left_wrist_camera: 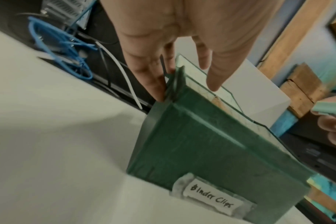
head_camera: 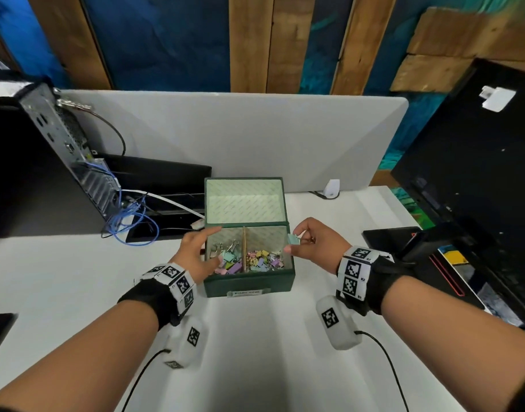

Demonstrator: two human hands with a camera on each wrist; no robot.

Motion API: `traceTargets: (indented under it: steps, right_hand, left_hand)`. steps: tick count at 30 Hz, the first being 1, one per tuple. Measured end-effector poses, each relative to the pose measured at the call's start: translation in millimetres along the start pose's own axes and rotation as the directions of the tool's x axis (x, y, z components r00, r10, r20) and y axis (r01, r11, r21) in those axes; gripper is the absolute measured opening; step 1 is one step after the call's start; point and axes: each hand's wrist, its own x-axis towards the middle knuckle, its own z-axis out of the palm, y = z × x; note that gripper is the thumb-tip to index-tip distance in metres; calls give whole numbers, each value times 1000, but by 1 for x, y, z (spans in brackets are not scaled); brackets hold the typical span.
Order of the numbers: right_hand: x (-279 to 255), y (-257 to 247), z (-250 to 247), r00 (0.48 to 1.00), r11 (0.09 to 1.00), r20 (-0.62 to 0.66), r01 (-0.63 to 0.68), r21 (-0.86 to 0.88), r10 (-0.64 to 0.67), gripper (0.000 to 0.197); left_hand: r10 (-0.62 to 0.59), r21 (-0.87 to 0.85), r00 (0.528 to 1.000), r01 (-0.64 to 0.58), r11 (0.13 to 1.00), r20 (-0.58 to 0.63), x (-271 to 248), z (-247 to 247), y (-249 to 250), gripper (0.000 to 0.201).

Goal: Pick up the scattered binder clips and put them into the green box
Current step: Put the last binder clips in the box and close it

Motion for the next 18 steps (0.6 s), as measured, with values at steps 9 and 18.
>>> traceTargets:
  steps: [9, 18]
  right_hand:
    - [19, -55, 25, 992, 988, 78, 109, -108, -101, 34]
    - [28, -77, 62, 971, 900, 222, 175, -398, -91, 55]
  left_hand:
    - [-87, -170, 991, 103, 980, 99, 0, 1, -14, 72]
    - [-111, -288, 985, 145, 947, 131, -5, 0, -13, 74]
